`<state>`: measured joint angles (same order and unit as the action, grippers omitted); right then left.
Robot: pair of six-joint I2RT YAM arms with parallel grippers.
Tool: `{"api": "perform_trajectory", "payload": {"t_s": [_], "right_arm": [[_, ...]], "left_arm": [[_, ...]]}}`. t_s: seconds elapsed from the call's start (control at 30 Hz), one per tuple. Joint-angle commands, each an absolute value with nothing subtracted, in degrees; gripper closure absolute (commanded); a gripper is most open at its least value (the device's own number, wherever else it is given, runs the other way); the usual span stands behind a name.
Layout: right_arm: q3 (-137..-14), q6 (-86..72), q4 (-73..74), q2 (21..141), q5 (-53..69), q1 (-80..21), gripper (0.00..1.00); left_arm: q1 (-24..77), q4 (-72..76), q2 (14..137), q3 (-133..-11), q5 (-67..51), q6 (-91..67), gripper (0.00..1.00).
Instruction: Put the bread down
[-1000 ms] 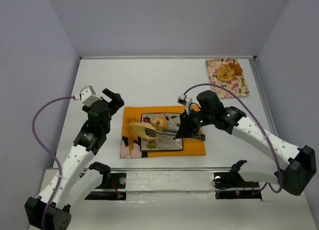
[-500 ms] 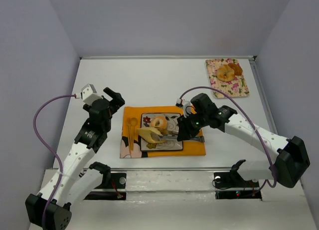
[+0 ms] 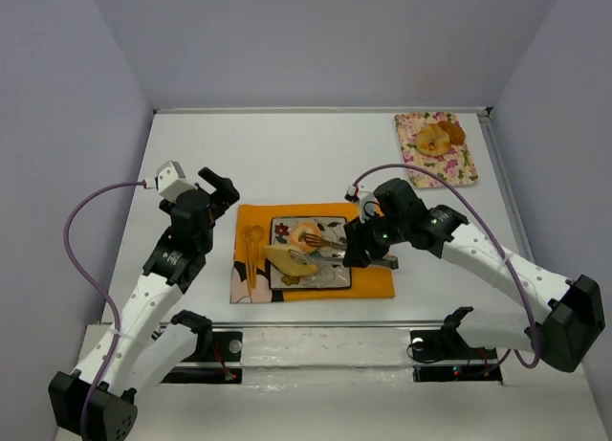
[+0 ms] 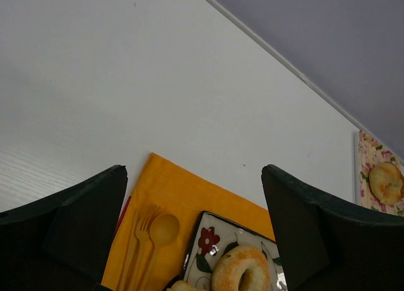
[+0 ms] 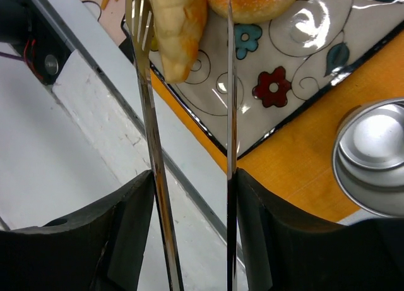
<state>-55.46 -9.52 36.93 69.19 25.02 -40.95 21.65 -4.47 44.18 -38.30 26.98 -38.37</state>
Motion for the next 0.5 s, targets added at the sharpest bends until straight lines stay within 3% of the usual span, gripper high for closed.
{"api": "perform_trajectory", "payload": {"t_s": [0.0,0.3,0.47], "right_arm": [[-59.9,-11.3,36.0,64.8,18.3,-41.1,0.44],[-63.5,-21.9,36.6,60.0,-9.1,-36.1,0.55],[-61.9,-30.1,36.6,59.9,-24.2,-32.1,0.55]], "left_arm": [[21.5,-2.4,43.5,-40.4,27.6,-37.7,0.01],[21.5,-1.4,43.3,-40.0,27.2,-37.9,0.01],[21.5,-1.1,43.2,-39.6,26.4,-37.9,0.01]]}}
